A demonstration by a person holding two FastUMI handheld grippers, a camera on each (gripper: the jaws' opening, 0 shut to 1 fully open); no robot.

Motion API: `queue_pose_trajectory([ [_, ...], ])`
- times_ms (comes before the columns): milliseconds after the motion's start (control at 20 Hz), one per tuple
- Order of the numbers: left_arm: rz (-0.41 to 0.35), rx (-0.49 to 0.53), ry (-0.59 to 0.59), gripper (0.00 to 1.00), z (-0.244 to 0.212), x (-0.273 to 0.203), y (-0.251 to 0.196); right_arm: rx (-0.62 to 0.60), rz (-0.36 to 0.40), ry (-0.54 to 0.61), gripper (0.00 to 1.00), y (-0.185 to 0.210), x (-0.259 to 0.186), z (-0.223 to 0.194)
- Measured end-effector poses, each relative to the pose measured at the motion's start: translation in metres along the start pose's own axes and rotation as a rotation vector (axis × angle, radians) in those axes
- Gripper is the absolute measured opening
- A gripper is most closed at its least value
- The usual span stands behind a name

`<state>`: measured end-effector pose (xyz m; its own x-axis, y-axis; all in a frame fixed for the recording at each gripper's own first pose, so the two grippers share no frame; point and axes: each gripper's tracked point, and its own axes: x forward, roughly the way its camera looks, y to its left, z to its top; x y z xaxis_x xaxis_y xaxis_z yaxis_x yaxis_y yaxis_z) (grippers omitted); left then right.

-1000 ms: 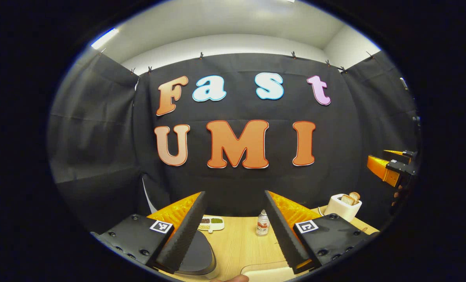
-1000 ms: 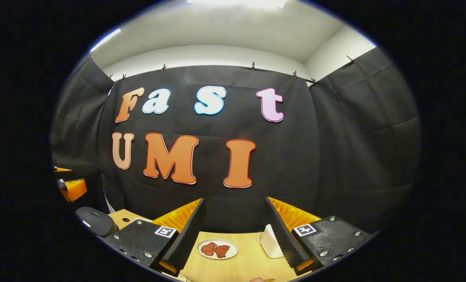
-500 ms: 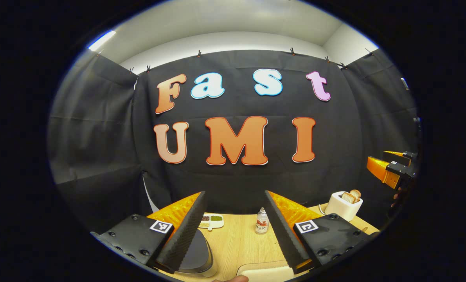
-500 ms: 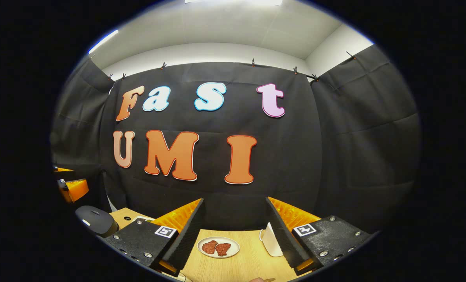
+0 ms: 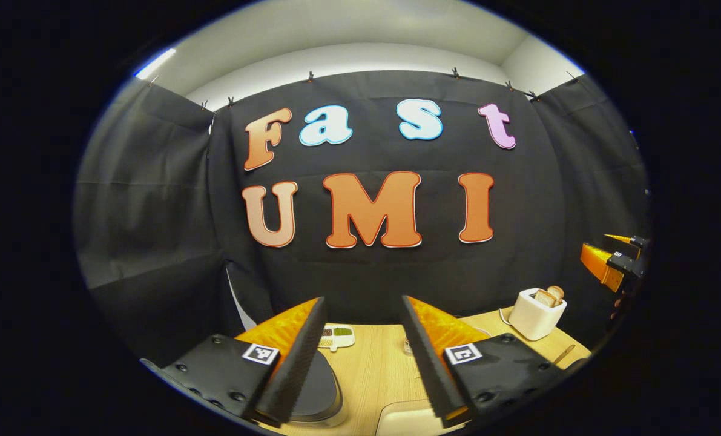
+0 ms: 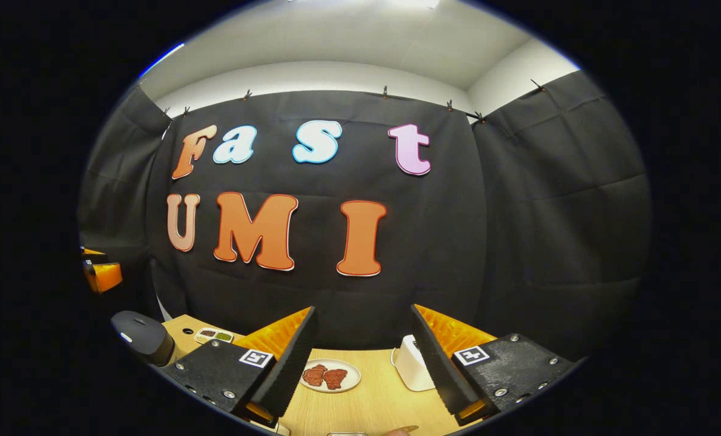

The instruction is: Close the left gripper, press the button to open the rice cooker; take a wooden spoon from the chopstick holder with the right hand, scoop a spoonful of rice and pour it into the rice cooker, then put the wooden spoon back into the chopstick holder.

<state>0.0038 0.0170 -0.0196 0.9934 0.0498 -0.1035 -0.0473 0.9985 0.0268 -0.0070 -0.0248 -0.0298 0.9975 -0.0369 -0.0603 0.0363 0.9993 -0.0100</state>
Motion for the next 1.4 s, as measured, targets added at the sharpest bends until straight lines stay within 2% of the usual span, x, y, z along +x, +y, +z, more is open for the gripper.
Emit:
queue_pose_trajectory([
  [150, 0.033, -0.013, 0.037, 0.34, -0.005, 0.006, 0.017, -0.007, -0.019, 0.015, 0.97, -0.003, -0.001, -0.005],
  [200, 0.065, -0.027, 0.051, 0.23, -0.007, 0.009, 0.028, -0.011, -0.028, 0.021, 0.97, -0.005, -0.002, -0.008],
  [250, 0.051, -0.052, 0.077, 0.12, -0.011, 0.01, 0.028, -0.015, -0.037, 0.028, 0.97, -0.009, -0.003, -0.01],
  [300, 0.03, -0.066, 0.104, 0.1, -0.015, 0.012, 0.032, -0.016, -0.048, 0.034, 0.93, -0.017, -0.008, -0.014],
  [400, 0.096, -0.086, 0.194, 0.11, -0.031, 0.019, 0.057, -0.015, -0.064, 0.054, 0.93, -0.032, -0.019, -0.021],
  [450, 0.084, -0.114, 0.25, 0.13, -0.038, 0.021, 0.063, -0.016, -0.072, 0.064, 0.97, -0.037, -0.021, -0.025],
  [500, 0.082, -0.141, 0.308, 0.07, -0.05, 0.027, 0.065, -0.018, -0.081, 0.073, 0.97, -0.041, -0.023, -0.028],
  [550, 0.092, -0.155, 0.364, 0.06, -0.062, 0.027, 0.075, -0.021, -0.089, 0.082, 0.97, -0.044, -0.023, -0.032],
  [600, 0.107, -0.162, 0.422, 0.06, -0.074, 0.027, 0.086, -0.023, -0.097, 0.093, 0.93, -0.047, -0.023, -0.035],
  [650, 0.12, -0.172, 0.479, 0.06, -0.085, 0.027, 0.097, -0.025, -0.102, 0.105, 0.97, -0.05, -0.024, -0.04],
  [700, 0.127, -0.187, 0.538, 0.07, -0.095, 0.026, 0.104, -0.026, -0.109, 0.118, 0.93, -0.053, -0.025, -0.044],
  [1000, 0.153, -0.273, 0.838, 0.06, -0.161, 0.016, 0.125, -0.059, -0.138, 0.228, 0.93, -0.067, -0.03, -0.08],
  [1150, 0.152, -0.344, 0.957, 0.05, -0.194, 0.006, 0.124, -0.038, -0.146, 0.278, 0.93, -0.071, -0.035, -0.097],
  [1400, 0.188, -0.397, 1.087, 0.06, -0.235, -0.005, 0.13, -0.018, -0.174, 0.352, 0.93, -0.083, -0.039, -0.125],
])
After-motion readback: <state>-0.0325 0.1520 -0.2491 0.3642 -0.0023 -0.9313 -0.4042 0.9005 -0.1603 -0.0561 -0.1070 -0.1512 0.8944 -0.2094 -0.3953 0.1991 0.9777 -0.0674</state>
